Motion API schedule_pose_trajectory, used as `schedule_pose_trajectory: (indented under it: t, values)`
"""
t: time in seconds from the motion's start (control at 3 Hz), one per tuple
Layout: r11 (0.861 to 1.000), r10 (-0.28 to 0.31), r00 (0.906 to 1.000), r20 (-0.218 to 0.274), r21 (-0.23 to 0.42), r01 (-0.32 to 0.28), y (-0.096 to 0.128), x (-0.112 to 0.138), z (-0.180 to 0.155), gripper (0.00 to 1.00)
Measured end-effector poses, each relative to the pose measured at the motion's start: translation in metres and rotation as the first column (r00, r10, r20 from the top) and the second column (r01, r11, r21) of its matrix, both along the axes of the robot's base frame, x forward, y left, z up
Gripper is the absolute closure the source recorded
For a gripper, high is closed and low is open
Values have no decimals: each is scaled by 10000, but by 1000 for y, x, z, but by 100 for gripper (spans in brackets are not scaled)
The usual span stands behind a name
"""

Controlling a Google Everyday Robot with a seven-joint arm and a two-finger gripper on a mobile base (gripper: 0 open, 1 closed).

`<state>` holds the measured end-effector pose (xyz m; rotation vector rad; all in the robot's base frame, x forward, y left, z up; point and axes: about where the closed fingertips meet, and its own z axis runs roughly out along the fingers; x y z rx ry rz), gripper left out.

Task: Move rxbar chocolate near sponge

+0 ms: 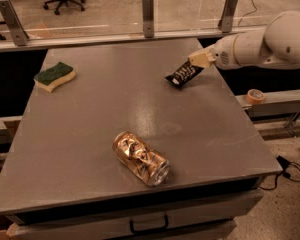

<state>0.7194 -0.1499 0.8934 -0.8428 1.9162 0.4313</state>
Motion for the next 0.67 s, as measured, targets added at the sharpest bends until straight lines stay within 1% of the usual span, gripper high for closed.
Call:
schedule_pose_trajectory:
  t: [0.33, 0.67]
  values:
    - [9988, 62, 9877, 1565, -496, 16, -14, -10, 65, 100]
    - [9954, 40, 9713, 2377, -939, 189, -29, -17, 106, 100]
